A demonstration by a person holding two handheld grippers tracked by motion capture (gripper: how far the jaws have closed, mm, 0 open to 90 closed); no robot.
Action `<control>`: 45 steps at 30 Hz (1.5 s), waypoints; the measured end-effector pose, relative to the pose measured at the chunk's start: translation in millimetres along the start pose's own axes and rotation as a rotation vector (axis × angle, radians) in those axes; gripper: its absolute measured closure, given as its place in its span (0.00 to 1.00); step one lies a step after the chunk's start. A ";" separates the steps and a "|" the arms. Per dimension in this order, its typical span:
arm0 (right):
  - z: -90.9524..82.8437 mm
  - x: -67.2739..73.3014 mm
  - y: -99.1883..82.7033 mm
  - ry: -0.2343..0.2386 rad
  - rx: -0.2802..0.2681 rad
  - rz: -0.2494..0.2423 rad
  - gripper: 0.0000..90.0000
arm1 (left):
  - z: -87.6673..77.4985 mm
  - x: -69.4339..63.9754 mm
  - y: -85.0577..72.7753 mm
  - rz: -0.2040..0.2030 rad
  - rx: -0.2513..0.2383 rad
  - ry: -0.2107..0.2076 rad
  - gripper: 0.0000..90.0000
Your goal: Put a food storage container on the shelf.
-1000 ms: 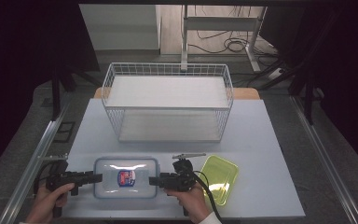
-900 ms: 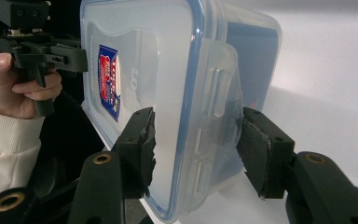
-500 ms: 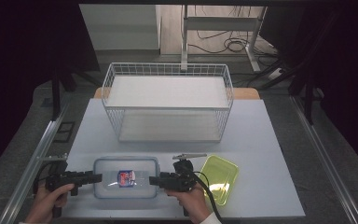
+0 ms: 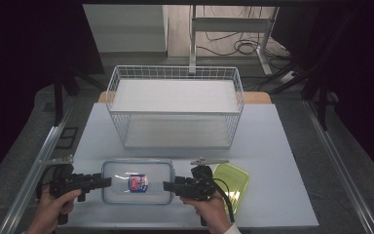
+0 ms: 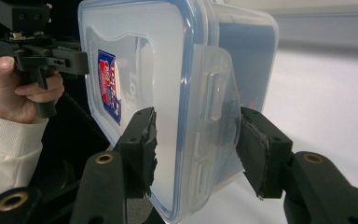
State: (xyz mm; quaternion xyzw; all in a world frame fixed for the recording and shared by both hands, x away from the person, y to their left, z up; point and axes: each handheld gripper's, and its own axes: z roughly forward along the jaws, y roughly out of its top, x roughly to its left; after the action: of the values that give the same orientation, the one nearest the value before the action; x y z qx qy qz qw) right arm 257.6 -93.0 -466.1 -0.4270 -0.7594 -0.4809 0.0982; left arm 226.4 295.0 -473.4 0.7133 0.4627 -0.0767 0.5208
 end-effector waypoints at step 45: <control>-109.6 -19.8 122.2 -0.055 -0.152 -0.150 0.55 | 39.7 -62.6 155.1 0.204 -0.052 -0.013 0.59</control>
State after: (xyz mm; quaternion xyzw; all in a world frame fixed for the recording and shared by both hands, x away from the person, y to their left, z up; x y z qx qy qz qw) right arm 332.0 -172.1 -341.4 -0.3881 -0.7529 -0.5314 0.0083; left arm 320.9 221.9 -349.9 0.7423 0.3860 -0.0158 0.5475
